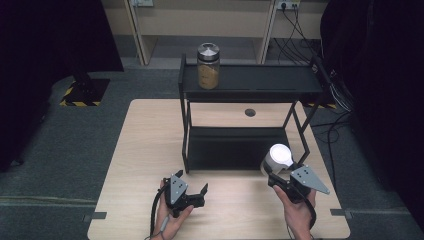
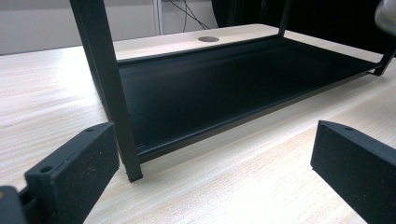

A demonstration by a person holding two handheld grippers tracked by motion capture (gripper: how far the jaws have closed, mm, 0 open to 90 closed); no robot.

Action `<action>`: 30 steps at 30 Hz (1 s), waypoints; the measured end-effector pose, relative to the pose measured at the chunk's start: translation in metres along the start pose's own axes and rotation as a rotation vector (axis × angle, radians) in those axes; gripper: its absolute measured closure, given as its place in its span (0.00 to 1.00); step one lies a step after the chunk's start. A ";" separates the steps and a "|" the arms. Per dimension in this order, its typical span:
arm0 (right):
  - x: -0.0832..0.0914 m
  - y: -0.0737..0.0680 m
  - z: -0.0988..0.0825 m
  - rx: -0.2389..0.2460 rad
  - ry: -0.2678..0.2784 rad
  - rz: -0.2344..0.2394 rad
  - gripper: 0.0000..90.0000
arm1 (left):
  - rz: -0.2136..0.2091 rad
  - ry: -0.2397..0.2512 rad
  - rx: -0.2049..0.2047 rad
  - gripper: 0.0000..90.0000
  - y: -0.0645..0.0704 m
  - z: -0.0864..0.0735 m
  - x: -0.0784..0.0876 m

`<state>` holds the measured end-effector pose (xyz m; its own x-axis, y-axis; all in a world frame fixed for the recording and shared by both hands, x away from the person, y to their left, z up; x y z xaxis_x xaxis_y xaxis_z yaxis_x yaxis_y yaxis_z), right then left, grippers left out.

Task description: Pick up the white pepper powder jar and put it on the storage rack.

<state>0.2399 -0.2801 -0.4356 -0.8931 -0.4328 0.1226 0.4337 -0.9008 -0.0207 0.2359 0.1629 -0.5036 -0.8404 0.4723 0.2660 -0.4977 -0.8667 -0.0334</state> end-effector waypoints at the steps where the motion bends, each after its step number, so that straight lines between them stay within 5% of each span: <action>1: 0.000 0.000 0.003 0.001 0.007 -0.003 0.34 | 0.000 -0.001 0.000 0.00 0.000 0.000 0.000; 30: -0.020 0.007 0.076 0.032 0.109 -0.058 0.34 | 0.001 -0.004 -0.001 0.00 0.000 0.001 0.000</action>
<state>0.2699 -0.2755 -0.3628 -0.9238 -0.3826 0.0135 0.3827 -0.9237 0.0151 0.2362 0.1626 -0.5031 -0.8401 0.4703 0.2703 -0.4967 -0.8673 -0.0344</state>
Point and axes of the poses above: each handheld gripper's, and its own axes: x roughly backward along the jaws, z roughly out of its top, y roughly to its right, the point moved 4 cm from there along -x, roughly forward along the jaws, and after that the axes turned 4 degrees about -x, right-handed, at the moved point
